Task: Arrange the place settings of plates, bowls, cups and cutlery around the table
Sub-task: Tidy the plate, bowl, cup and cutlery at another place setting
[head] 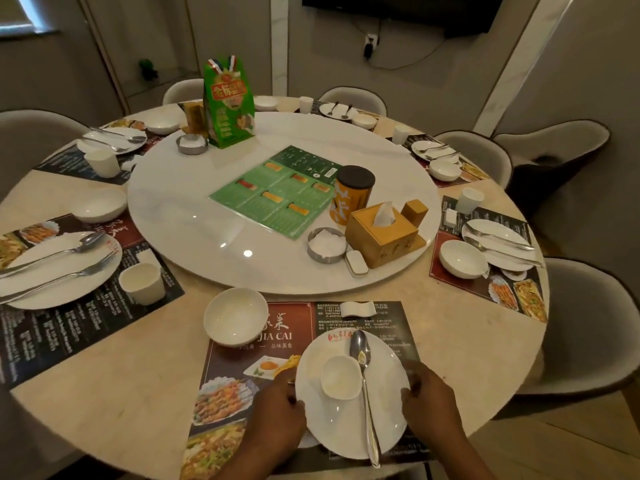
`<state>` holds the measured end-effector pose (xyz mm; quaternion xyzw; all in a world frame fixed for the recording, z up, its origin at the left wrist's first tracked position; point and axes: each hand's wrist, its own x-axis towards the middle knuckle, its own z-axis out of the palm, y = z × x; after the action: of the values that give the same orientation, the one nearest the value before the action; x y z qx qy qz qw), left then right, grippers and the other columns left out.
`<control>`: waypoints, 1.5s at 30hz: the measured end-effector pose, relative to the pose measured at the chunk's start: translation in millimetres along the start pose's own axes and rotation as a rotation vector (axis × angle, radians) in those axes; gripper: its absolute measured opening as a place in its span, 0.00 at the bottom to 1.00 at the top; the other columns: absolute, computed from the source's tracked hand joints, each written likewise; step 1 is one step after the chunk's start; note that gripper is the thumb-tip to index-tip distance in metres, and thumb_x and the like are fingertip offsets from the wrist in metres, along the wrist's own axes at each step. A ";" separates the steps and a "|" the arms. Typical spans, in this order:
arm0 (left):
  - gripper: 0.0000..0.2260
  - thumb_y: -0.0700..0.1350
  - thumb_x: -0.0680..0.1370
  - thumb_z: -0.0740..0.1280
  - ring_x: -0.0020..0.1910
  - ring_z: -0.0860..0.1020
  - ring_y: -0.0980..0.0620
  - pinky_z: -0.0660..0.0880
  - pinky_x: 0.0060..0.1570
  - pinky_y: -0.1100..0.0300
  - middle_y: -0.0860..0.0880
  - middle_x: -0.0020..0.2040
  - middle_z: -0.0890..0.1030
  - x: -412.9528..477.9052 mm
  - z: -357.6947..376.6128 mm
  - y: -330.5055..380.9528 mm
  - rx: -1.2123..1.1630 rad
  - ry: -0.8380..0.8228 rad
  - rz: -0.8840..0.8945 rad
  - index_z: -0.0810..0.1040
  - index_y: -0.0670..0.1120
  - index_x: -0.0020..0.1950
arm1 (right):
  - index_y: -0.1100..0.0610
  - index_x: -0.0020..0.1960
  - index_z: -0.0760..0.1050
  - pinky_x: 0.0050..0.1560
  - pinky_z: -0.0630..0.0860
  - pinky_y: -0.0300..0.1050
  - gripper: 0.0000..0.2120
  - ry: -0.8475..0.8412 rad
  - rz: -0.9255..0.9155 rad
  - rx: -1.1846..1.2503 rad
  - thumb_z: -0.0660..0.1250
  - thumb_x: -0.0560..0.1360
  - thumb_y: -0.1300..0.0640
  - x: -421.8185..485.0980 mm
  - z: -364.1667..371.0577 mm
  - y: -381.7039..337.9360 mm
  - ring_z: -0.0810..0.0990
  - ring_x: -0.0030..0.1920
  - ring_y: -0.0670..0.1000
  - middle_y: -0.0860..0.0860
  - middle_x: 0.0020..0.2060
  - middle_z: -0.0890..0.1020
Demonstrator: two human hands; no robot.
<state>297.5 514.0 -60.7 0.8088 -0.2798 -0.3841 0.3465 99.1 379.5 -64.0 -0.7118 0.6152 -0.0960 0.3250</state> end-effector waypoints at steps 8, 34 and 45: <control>0.20 0.36 0.76 0.66 0.44 0.79 0.59 0.72 0.43 0.67 0.63 0.42 0.80 7.1 -36.8 -13.9 0.044 0.099 0.091 0.74 0.65 0.48 | 0.57 0.56 0.78 0.40 0.70 0.38 0.12 -0.033 -0.049 0.141 0.67 0.74 0.66 -0.2 29.8 -26.6 0.78 0.43 0.49 0.47 0.41 0.80; 0.08 0.42 0.77 0.69 0.44 0.82 0.56 0.80 0.50 0.58 0.57 0.46 0.84 28.5 -44.4 -44.4 0.045 0.158 0.074 0.81 0.55 0.51 | 0.54 0.62 0.76 0.45 0.77 0.42 0.18 -0.077 -0.106 0.144 0.69 0.74 0.64 12.9 43.4 -35.7 0.80 0.42 0.45 0.46 0.42 0.81; 0.09 0.44 0.77 0.70 0.46 0.81 0.58 0.74 0.48 0.70 0.60 0.45 0.83 18.0 -46.7 -40.2 0.057 0.201 0.145 0.80 0.59 0.50 | 0.41 0.75 0.53 0.72 0.62 0.46 0.47 -0.256 -0.654 -0.116 0.73 0.64 0.34 -5.9 50.3 -102.7 0.55 0.75 0.46 0.41 0.74 0.59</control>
<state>352.9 541.5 -77.9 0.8304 -0.3122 -0.2671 0.3764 208.2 405.7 -41.6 -0.8946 0.3136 -0.0701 0.3106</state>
